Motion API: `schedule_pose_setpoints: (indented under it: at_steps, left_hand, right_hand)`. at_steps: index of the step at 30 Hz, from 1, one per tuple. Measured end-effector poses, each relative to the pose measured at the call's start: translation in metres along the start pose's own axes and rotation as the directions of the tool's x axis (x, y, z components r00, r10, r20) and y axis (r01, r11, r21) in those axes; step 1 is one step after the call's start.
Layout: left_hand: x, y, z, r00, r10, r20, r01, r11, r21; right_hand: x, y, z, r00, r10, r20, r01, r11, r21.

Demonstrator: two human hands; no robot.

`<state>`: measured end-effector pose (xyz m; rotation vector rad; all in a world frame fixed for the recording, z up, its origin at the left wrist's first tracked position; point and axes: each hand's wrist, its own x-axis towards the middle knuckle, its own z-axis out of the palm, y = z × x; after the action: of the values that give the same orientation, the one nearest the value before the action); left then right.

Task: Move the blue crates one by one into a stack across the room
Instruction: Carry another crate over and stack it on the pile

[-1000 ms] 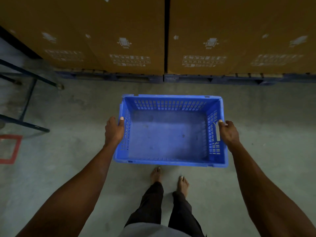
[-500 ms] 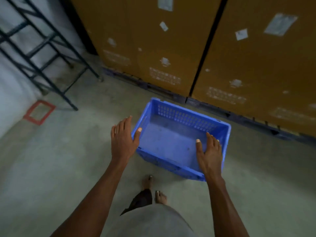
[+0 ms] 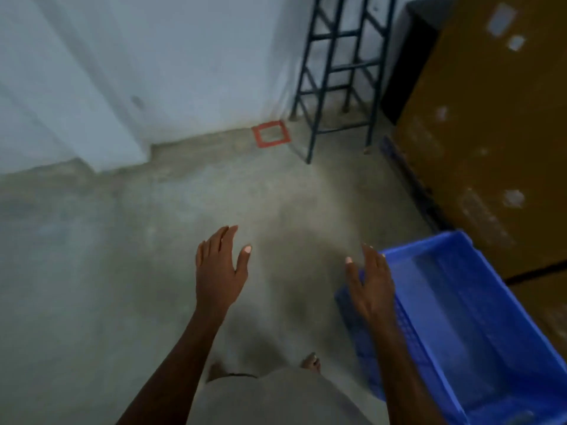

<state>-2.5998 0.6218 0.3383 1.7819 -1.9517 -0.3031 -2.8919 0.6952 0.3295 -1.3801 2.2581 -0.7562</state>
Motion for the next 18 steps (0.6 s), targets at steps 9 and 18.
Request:
schedule_pose_setpoints:
  at_steps: [9, 18]
  left_hand:
    - [-0.077, -0.241, -0.140, 0.895, -0.391, -0.216, 0.383, 0.920, -0.077]
    - [-0.136, -0.435, -0.266, 0.677, -0.625, -0.389, 0.642, 0.760, -0.104]
  right_hand:
    - [-0.061, -0.232, 0.179, 0.873, -0.368, 0.320, 0.368, 0.928, 0.061]
    - [-0.174, -0.454, 0.356, 0.580, -0.626, 0.522, 0.639, 0.747, 0.185]
